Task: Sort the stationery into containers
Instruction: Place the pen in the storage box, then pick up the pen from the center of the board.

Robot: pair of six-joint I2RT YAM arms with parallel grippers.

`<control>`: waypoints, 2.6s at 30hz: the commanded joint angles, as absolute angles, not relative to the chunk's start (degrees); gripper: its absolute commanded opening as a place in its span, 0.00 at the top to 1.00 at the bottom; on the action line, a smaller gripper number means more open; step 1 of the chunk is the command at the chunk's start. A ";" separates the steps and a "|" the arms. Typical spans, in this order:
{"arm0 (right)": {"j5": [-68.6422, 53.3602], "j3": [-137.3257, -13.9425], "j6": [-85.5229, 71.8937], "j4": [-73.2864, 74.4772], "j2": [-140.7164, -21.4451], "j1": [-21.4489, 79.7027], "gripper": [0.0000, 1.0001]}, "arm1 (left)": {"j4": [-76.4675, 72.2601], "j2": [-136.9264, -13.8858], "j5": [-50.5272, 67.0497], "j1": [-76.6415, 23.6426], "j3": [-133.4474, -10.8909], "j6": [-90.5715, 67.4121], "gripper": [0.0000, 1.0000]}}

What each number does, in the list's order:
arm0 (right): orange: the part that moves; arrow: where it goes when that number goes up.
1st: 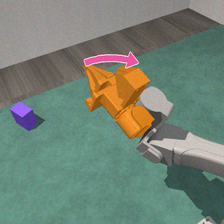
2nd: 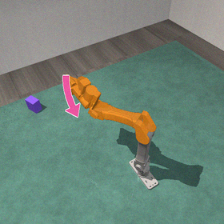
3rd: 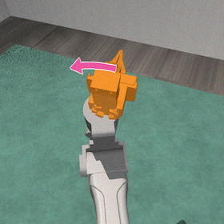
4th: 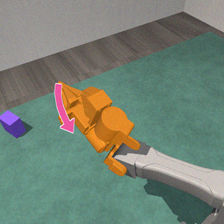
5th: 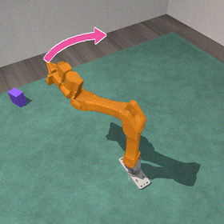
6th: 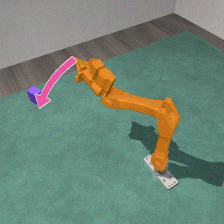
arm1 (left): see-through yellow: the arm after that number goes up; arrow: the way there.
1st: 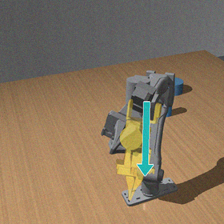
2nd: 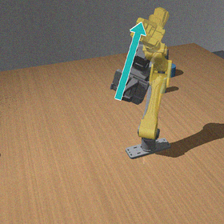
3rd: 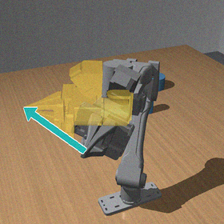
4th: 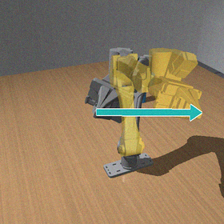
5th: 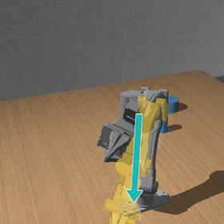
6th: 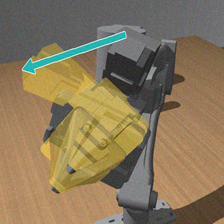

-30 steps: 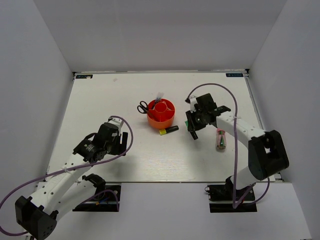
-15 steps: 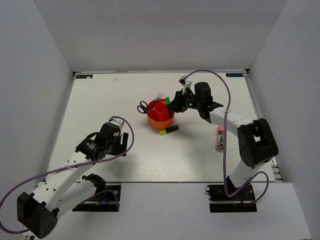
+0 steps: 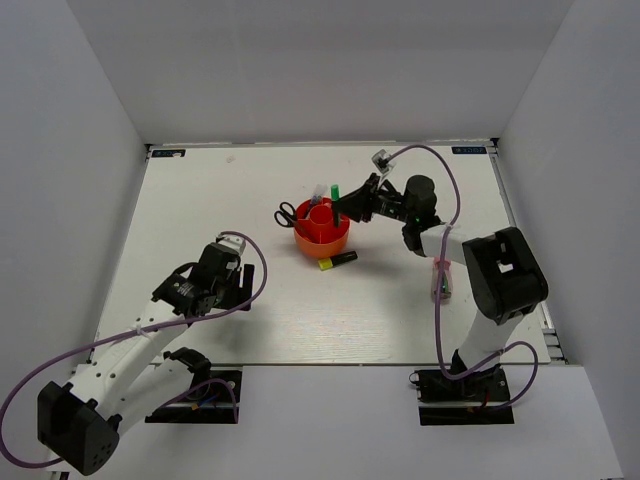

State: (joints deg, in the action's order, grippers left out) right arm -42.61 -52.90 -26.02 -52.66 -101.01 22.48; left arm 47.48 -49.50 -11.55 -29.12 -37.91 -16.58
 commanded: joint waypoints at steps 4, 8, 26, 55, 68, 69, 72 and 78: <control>-45.18 -51.32 -24.70 -60.99 -104.58 21.80 1.00 | 46.05 -49.66 -11.16 -28.30 -37.71 -16.61 0.17; -44.65 -52.90 -24.52 -61.87 -106.78 21.53 1.00 | 46.23 -49.40 -11.34 -28.30 -37.62 -16.70 0.17; -43.06 -49.48 -18.38 -46.46 -93.44 18.46 0.87 | 45.97 -49.04 -10.28 -28.30 -37.62 -16.52 0.40; -51.07 -54.48 72.69 7.47 -104.49 18.90 0.41 | 46.32 -50.89 -9.05 -28.21 -38.06 -16.52 0.31; -51.77 -64.77 72.33 15.64 -112.50 19.60 0.40 | 46.32 -51.42 -9.49 -28.04 -38.06 -16.44 0.31; -51.85 -65.91 73.29 18.69 -113.46 19.60 0.40 | 46.32 -51.50 -9.49 -28.04 -38.06 -16.44 0.31; -52.73 -68.36 76.11 25.45 -115.21 19.43 0.41 | 46.23 -51.33 -9.23 -27.86 -38.14 -16.43 0.31; -52.12 -74.17 82.78 37.16 -117.68 20.47 0.44 | 46.23 -51.07 -8.96 -27.51 -38.06 -16.43 0.31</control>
